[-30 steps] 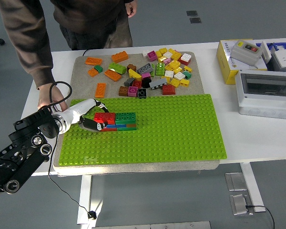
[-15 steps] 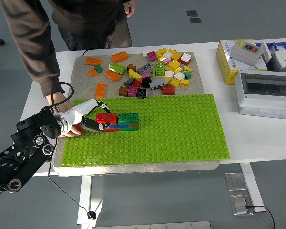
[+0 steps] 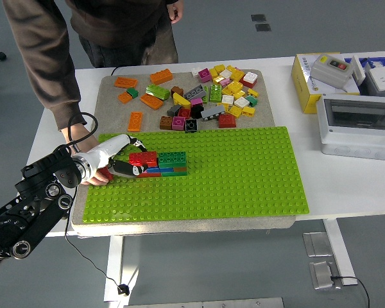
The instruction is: Pick up the brick,pile it on top of brick,press brick,pick up the brick,pile it on top of brick,press brick
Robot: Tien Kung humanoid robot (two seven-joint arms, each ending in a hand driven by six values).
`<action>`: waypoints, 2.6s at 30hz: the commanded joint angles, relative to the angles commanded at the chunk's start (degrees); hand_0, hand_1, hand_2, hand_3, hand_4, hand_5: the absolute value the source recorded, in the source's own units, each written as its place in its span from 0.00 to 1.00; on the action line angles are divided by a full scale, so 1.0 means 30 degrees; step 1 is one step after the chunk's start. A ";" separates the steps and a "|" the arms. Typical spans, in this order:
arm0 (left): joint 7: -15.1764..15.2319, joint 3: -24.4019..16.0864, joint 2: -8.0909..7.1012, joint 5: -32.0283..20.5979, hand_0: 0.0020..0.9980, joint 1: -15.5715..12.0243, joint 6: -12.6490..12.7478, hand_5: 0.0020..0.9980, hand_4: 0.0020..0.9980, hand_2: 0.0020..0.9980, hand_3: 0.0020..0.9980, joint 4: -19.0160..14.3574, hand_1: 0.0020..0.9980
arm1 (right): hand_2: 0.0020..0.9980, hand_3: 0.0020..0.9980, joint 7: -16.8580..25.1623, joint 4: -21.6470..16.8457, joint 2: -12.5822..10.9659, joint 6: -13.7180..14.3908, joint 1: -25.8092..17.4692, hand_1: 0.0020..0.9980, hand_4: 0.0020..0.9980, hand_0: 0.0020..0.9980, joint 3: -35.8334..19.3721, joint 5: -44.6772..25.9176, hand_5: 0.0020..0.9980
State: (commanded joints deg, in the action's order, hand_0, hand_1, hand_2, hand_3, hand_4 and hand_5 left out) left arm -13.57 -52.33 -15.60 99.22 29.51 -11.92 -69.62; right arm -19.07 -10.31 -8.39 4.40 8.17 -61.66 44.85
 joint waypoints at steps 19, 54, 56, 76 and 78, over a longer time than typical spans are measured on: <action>0.0409 0.0219 -0.0038 0.0117 1.00 0.0167 0.0197 0.22 0.57 0.94 0.60 -0.0002 0.97 | 0.59 0.76 0.0005 0.0000 0.0000 -0.0036 0.0054 0.64 0.60 0.70 -0.0072 0.0095 1.00; 0.0411 0.0186 -0.0081 0.0019 1.00 0.0251 -0.0230 0.22 0.63 0.96 0.68 0.0138 0.98 | 0.59 0.76 0.0138 0.0000 -0.0025 0.0027 0.0084 0.64 0.60 0.70 -0.0019 -0.0016 1.00; 0.0404 0.0201 -0.0080 0.0017 1.00 0.0259 -0.0242 0.22 0.63 0.96 0.68 0.0157 0.98 | 0.59 0.76 0.0140 0.0000 -0.0024 0.0028 0.0091 0.64 0.60 0.70 -0.0008 -0.0026 1.00; 0.0441 0.0234 -0.0074 -0.0016 1.00 0.0254 -0.0257 0.22 0.65 0.96 0.70 0.0273 0.98 | 0.59 0.76 0.0118 0.0000 -0.0027 0.0019 0.0079 0.64 0.60 0.70 0.0030 -0.0006 1.00; 0.0448 0.0244 -0.0075 -0.0016 1.00 0.0253 -0.0251 0.23 0.65 0.96 0.71 0.0265 0.98 | 0.59 0.76 0.0108 0.0000 -0.0023 0.0018 0.0074 0.64 0.60 0.70 0.0020 0.0006 1.00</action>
State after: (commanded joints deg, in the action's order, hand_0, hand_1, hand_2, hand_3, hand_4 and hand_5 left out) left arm -12.23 -51.59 -15.82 99.17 30.26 -12.67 -68.83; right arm -18.75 -10.31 -8.46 4.46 8.39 -61.60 44.87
